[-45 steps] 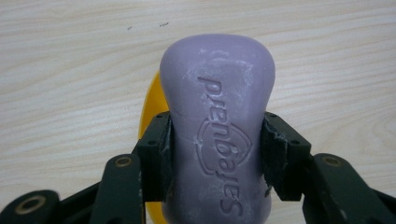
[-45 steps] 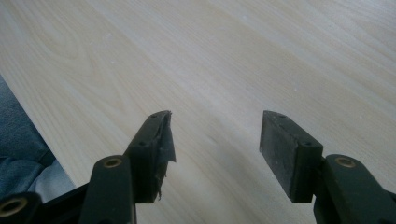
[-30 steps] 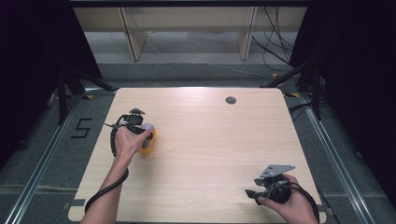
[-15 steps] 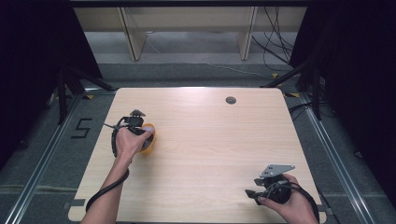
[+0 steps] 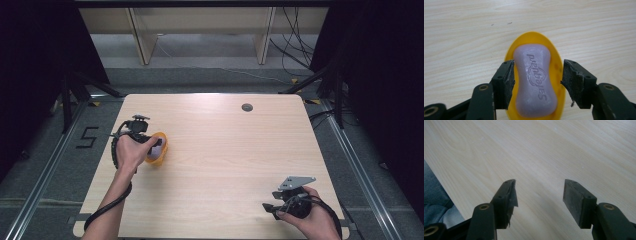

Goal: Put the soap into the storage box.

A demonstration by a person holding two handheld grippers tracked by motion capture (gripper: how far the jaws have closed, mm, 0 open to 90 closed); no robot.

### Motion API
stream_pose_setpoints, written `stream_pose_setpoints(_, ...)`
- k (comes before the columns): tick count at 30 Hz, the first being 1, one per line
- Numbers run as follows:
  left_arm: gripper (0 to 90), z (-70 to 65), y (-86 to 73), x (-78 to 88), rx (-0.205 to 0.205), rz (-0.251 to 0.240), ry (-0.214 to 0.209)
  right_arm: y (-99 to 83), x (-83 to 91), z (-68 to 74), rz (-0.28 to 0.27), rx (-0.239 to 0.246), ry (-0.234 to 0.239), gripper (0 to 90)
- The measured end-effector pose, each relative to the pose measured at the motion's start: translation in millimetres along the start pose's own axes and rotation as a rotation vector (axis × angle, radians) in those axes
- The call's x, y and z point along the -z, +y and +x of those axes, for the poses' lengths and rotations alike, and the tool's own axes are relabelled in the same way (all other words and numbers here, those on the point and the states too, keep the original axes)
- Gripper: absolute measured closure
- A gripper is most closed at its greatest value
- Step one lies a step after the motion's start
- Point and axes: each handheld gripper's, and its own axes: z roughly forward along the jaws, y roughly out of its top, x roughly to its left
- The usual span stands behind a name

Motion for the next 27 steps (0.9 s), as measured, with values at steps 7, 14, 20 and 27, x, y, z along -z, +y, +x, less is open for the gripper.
stream_pose_setpoints(7,41.9,-1.8,-9.4,25.2,-0.023,-0.039,-0.031,0.2,-0.2,0.0,-0.002,-0.001,-0.002,43.9)
stream_pose_setpoints(14,42.3,-1.3,-29.0,31.5,-0.044,-0.057,-0.063,0.1,0.1,0.2,0.000,-0.001,-0.002,43.8)
stream_pose_setpoints(20,42.5,-1.0,-50.2,38.9,-0.079,-0.088,-0.084,0.7,0.2,1.1,0.003,-0.016,0.002,43.9)
stream_pose_setpoints(27,39.9,2.0,-68.7,42.6,-0.115,-0.108,-0.084,0.7,0.3,1.5,0.010,-0.022,0.006,43.8)
